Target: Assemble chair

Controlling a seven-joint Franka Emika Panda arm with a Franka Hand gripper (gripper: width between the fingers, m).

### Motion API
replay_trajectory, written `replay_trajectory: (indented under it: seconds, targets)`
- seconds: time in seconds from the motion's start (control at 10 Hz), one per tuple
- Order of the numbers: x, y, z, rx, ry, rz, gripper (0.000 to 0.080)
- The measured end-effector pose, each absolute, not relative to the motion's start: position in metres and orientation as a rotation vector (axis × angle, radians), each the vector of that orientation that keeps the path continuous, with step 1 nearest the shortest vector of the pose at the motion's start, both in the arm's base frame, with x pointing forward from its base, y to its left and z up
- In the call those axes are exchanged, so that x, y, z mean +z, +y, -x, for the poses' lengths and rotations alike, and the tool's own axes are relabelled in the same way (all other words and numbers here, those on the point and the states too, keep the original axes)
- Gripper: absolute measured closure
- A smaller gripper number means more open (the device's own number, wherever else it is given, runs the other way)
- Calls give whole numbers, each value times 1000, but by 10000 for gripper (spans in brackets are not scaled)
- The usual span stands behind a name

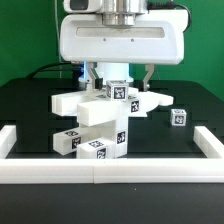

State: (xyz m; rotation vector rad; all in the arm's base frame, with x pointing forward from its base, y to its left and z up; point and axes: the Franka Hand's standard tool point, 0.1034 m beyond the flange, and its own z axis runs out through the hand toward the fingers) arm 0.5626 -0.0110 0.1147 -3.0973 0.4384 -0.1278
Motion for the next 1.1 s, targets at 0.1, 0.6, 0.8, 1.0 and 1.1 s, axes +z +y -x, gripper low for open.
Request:
replay_trajectory:
  seconds: [0.1, 0.6, 0.8, 1.0, 1.1]
  targets:
    - [115, -11, -563, -129, 298, 3118, 150]
    - [115, -13, -562, -128, -2, 3142, 275]
    - [115, -13, -562, -128, -2, 3142, 513]
    - [114, -13, -562, -128, 13, 3141, 513]
    - [114, -13, -562, -128, 60, 3139, 513]
